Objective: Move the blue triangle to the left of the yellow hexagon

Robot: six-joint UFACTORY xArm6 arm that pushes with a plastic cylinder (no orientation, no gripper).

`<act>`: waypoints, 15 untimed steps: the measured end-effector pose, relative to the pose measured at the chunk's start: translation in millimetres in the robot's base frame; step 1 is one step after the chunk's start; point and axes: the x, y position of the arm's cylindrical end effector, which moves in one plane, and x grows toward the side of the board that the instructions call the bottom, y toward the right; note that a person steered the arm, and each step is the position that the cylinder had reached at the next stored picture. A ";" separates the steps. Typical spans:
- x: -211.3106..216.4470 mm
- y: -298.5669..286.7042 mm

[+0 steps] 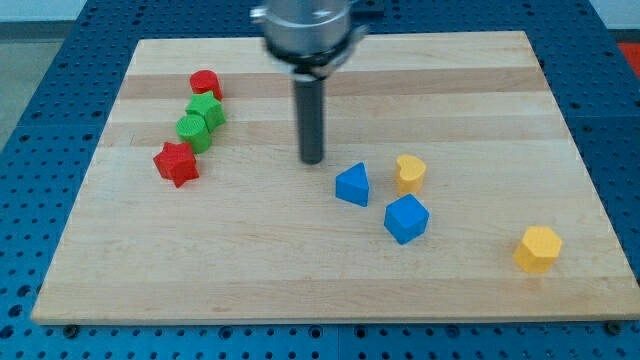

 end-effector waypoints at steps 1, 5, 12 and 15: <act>1.3 -7.5; 49.7 43.2; -17.6 113.1; -6.8 165.5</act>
